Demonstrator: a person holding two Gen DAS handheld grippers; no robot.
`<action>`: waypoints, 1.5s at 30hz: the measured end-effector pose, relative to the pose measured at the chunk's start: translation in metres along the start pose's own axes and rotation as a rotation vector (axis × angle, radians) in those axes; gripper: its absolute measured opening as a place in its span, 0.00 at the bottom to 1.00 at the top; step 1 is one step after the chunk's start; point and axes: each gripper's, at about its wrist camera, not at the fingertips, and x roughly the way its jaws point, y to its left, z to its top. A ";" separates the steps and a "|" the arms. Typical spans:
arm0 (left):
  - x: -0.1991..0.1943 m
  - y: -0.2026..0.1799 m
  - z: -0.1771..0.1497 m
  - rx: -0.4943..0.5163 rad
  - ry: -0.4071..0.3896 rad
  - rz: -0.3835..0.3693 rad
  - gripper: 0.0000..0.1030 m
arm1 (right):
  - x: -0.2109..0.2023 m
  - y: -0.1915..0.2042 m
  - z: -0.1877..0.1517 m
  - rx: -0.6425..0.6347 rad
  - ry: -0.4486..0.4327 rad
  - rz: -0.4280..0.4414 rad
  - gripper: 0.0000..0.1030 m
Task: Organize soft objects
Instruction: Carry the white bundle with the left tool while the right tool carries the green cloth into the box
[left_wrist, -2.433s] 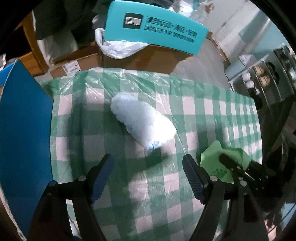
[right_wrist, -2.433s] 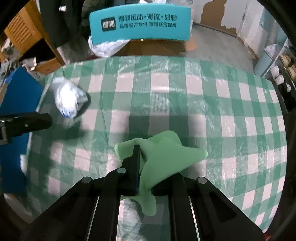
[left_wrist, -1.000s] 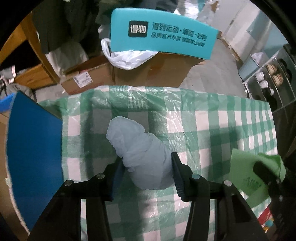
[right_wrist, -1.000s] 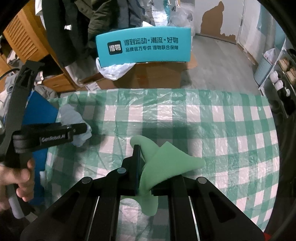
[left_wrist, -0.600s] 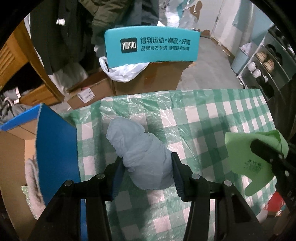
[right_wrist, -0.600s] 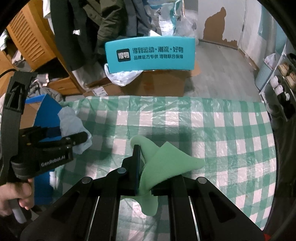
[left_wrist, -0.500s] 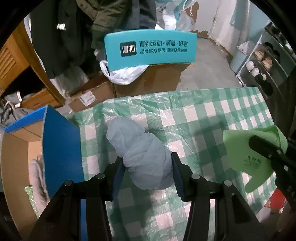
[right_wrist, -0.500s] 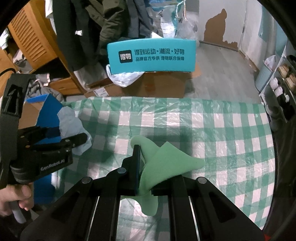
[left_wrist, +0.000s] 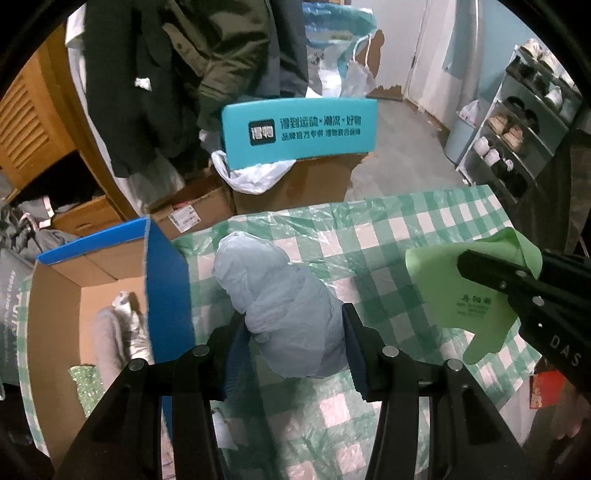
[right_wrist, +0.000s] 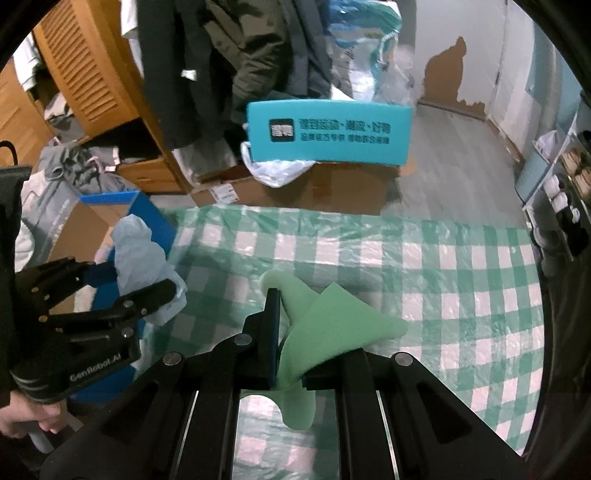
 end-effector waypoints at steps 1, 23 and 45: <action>-0.003 0.001 -0.002 -0.001 -0.005 -0.003 0.48 | -0.002 0.004 0.000 -0.006 -0.003 0.002 0.08; -0.078 0.052 -0.043 -0.033 -0.129 -0.013 0.48 | -0.033 0.090 0.011 -0.108 -0.050 0.104 0.08; -0.089 0.145 -0.079 -0.172 -0.128 0.039 0.48 | -0.015 0.193 0.028 -0.228 -0.024 0.205 0.08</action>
